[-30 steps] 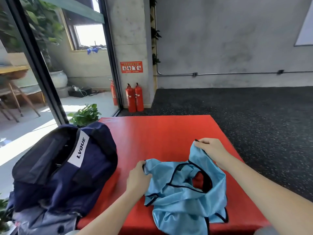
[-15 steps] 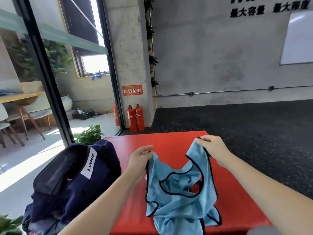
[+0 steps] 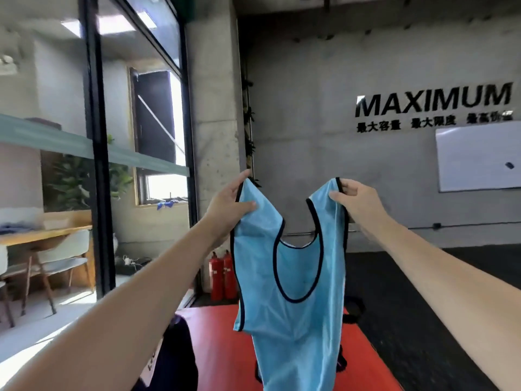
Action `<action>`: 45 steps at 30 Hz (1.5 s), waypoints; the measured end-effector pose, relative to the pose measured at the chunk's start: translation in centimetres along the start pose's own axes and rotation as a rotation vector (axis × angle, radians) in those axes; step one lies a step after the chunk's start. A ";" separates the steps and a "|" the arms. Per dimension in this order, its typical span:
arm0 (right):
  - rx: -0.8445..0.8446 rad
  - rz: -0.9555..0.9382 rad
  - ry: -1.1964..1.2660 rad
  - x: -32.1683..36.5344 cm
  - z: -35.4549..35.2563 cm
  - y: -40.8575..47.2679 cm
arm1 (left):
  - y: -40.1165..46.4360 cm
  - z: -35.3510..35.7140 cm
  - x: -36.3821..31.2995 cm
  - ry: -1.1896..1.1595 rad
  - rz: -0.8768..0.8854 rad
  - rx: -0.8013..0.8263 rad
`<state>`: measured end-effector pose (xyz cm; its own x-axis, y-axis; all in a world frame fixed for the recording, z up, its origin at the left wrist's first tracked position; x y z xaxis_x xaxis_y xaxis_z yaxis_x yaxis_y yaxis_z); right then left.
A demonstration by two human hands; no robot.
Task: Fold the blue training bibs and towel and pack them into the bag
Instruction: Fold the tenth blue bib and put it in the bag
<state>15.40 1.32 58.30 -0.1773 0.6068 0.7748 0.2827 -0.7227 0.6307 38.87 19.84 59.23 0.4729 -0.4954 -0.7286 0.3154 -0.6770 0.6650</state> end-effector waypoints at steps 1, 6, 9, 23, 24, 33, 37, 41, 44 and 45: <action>-0.014 -0.021 -0.007 1.4 -0.4 0.4 | 0.6 -0.5 -1.5 0.013 0.026 -0.011; -0.034 -0.103 -0.014 7.2 -1.9 1.3 | 2.3 -3.3 -7.1 0.123 0.097 -0.122; -0.062 -0.149 -0.067 8.9 -2.7 1.6 | 2.8 -5.2 -8.9 0.234 0.146 -0.258; 0.035 -0.009 -0.214 -4.7 2.5 6.2 | 6.6 -6.5 7.9 0.446 -0.021 -0.218; 0.048 0.024 -0.218 -7.1 3.2 6.7 | 7.1 -6.5 10.5 0.465 -0.051 -0.204; 0.162 0.242 -0.303 -29.2 9.5 9.9 | 9.3 -5.5 34.3 0.521 -0.301 -0.041; 0.218 0.388 -0.352 -39.2 11.6 9.7 | 8.3 -4.0 42.6 0.515 -0.436 -0.037; 0.289 0.518 -0.464 -46.7 13.2 6.8 | 5.6 -2.7 48.8 0.531 -0.520 0.036; 0.367 0.547 -0.524 -49.4 13.9 3.7 | 2.6 -1.9 51.5 0.613 -0.600 0.113; 0.396 0.556 -0.528 -49.7 14.0 2.5 | 1.5 -1.7 51.8 0.631 -0.619 0.132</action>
<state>38.14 -26.03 20.74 0.5177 0.3443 0.7832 0.5240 -0.8513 0.0278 65.22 -5.93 22.76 0.6264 0.3451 -0.6990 0.5855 -0.8003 0.1296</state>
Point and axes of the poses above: each hand's wrist, its own y-axis towards the middle knuckle, its own z-axis out of the palm, x = y × z, the point moved 4 cm from there along y, towards the middle knuckle, and after that the axes turned 2 degrees about z, right-handed, at the moved point
